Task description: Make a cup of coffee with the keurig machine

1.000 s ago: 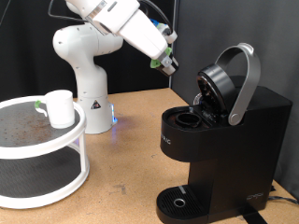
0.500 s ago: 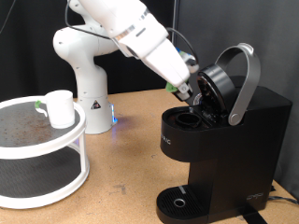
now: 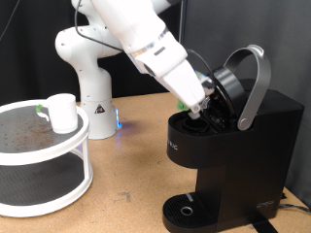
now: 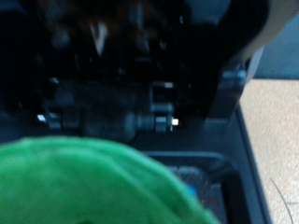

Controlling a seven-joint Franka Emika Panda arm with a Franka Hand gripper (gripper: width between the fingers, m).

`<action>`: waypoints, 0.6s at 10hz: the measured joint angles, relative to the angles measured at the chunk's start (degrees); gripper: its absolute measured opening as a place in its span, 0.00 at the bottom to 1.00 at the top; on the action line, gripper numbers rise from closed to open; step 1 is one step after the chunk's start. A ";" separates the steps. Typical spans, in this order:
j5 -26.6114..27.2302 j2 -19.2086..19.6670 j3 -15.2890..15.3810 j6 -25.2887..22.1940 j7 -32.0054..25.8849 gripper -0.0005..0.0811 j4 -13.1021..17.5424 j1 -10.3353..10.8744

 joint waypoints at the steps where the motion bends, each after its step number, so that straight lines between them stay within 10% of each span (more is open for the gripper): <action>1: -0.10 0.84 0.35 1.16 0.06 0.59 -0.32 0.00; 6: 0.35 2.69 1.52 2.58 0.06 0.59 -0.90 0.00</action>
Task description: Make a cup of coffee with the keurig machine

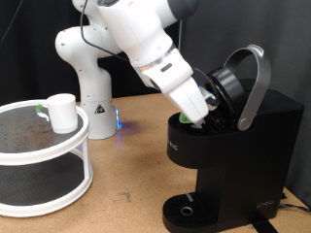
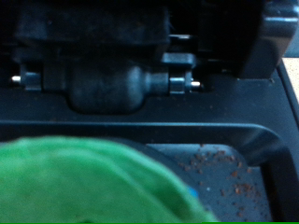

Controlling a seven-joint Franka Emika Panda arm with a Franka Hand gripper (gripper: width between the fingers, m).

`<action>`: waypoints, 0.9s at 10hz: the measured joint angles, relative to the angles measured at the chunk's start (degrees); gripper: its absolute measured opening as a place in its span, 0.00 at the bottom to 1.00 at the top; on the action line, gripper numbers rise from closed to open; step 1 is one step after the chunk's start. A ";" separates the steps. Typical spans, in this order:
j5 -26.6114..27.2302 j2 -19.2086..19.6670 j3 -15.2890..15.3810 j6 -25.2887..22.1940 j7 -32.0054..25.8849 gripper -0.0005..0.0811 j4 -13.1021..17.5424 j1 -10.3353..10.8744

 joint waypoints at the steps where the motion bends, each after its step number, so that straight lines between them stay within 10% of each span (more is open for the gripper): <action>1: 0.27 0.15 0.12 0.14 0.00 0.59 0.00 0.00; 3: 0.61 0.46 0.18 0.27 -0.06 0.59 -0.01 -0.01; 6: 1.74 1.09 0.17 0.69 -0.55 0.92 0.02 -0.01; 9: 4.48 0.84 -0.03 -0.50 -3.06 0.99 0.11 -0.08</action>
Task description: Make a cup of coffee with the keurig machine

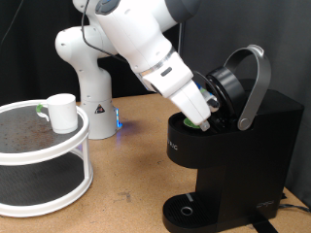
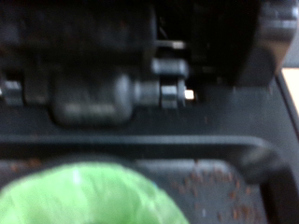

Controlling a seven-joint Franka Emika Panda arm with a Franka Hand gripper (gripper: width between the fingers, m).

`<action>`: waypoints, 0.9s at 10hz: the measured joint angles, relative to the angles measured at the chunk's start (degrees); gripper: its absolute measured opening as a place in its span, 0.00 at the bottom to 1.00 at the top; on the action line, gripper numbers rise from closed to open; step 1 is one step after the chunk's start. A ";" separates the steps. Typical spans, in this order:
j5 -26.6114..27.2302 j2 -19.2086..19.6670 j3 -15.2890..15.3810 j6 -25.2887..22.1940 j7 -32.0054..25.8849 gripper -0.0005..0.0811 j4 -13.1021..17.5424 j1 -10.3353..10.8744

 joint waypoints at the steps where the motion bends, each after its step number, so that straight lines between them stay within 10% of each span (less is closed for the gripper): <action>1: 1.71 -0.58 -0.40 -1.57 -1.84 0.99 0.21 -0.12; 9: 7.81 -6.72 -4.48 -6.56 -7.66 0.99 0.03 -2.07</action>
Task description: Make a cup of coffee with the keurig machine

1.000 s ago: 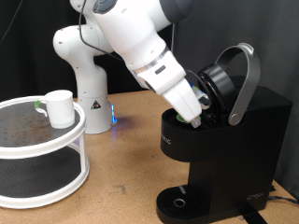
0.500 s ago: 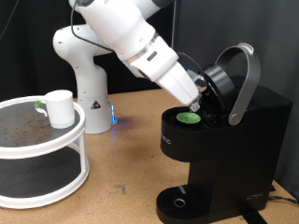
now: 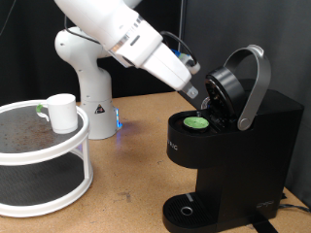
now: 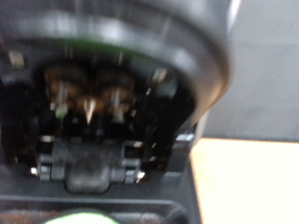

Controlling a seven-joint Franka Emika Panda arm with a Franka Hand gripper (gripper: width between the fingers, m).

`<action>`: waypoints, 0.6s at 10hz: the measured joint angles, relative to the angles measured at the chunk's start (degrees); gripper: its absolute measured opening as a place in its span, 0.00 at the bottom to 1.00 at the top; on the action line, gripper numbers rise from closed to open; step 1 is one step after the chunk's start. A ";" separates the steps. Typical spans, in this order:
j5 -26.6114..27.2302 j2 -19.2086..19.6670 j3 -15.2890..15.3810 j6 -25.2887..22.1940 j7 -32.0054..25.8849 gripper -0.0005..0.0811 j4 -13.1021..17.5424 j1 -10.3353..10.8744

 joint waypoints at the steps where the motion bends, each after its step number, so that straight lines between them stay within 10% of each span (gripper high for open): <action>1: 0.43 -1.35 -0.73 -1.56 1.03 0.99 0.41 -0.37; 6: 0.60 -6.28 -2.71 -8.76 6.22 0.99 4.17 -1.73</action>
